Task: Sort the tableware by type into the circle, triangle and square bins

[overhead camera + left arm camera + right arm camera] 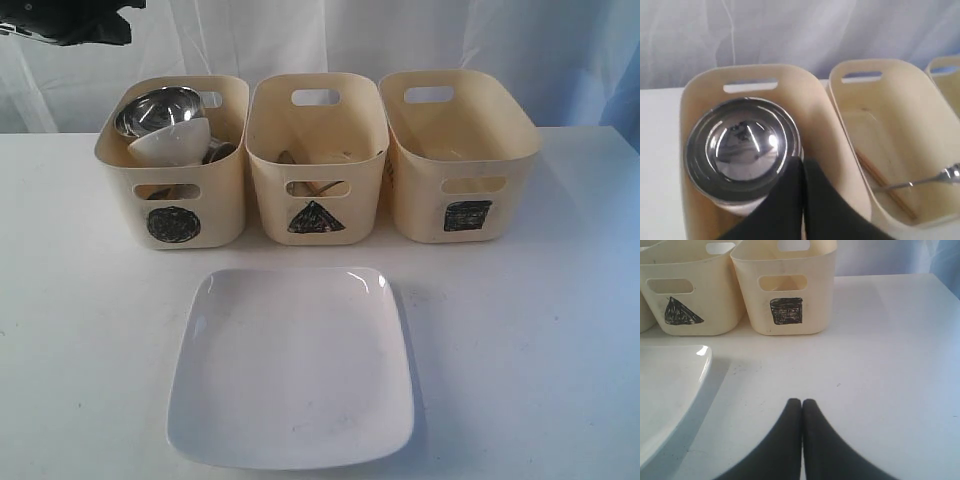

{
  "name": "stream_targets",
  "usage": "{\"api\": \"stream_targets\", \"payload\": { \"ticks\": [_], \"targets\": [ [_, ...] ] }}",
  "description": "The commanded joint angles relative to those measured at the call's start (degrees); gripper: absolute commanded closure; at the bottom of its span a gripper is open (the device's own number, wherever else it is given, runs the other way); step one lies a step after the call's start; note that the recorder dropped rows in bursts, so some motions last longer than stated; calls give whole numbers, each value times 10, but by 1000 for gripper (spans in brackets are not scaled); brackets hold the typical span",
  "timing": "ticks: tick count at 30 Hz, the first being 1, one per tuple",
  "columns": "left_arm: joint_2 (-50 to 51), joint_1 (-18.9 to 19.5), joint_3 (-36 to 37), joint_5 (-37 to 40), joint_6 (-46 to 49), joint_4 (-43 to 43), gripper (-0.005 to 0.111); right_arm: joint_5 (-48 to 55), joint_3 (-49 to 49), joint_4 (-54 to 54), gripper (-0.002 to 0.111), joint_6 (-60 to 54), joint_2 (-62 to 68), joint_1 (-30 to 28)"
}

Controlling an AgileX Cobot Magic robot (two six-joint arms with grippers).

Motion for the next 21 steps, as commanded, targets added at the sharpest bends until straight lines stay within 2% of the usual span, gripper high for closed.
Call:
{"api": "stream_targets", "payload": {
  "ticks": [1, 8, 14, 21],
  "targets": [
    [-42, 1, 18, 72, 26, 10, 107, -3, 3, -7, 108, 1, -3, -4],
    [-164, 0, 157, 37, 41, 11, 107, -3, 3, -7, 108, 1, -3, -4],
    [-324, -1, 349, -42, 66, 5, 107, -3, 3, -7, 108, 1, -3, -4],
    [-540, -1, 539, -59, 118, -4, 107, -3, 3, -7, 108, 1, -3, -4]
  ]
}}
